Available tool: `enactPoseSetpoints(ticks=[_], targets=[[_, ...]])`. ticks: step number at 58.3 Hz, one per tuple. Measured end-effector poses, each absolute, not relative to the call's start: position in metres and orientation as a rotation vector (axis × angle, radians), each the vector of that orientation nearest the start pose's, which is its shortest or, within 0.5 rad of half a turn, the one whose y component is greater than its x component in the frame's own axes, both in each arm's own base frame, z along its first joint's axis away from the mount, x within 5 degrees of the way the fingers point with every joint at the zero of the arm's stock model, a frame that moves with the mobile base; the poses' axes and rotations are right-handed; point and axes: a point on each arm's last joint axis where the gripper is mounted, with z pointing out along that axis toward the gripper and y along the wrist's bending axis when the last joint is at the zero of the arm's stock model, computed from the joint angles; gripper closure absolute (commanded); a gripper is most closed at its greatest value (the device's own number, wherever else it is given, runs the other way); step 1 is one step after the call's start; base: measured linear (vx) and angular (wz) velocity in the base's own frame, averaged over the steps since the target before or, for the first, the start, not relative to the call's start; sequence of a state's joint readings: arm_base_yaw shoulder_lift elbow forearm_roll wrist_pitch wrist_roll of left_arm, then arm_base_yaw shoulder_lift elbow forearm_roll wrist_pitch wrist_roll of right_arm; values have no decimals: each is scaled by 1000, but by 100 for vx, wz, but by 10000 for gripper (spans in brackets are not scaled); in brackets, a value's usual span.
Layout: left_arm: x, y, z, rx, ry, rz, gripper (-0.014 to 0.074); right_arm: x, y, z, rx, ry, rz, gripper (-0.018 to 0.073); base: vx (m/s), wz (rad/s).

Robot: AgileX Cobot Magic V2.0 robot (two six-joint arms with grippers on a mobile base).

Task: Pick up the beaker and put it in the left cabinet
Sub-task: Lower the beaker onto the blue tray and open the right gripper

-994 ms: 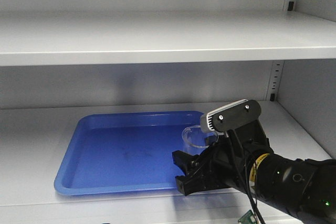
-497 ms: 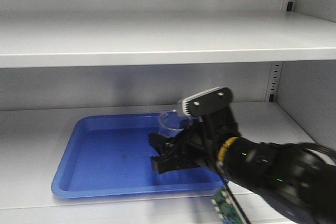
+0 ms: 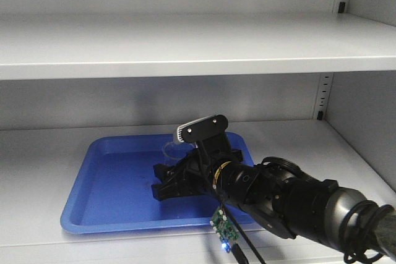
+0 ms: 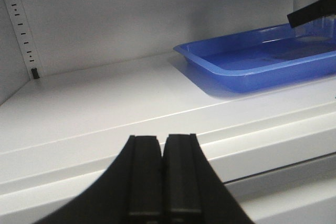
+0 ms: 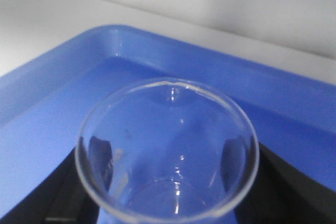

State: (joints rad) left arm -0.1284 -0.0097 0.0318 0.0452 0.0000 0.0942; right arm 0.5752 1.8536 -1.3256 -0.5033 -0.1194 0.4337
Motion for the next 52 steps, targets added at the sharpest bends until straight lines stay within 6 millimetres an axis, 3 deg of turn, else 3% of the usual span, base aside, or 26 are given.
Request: enactPoseSetpoints(ticks=[14, 36, 52], targets=[[56, -7, 203, 201, 1492, 9, 595, 368, 245, 255, -653, 1838, 395, 353, 0, 0], [56, -7, 203, 201, 1492, 9, 595, 368, 245, 255, -652, 1836, 396, -158, 0, 0], [56, -7, 203, 201, 1492, 9, 595, 367, 245, 258, -651, 1829, 398, -148, 0, 0]])
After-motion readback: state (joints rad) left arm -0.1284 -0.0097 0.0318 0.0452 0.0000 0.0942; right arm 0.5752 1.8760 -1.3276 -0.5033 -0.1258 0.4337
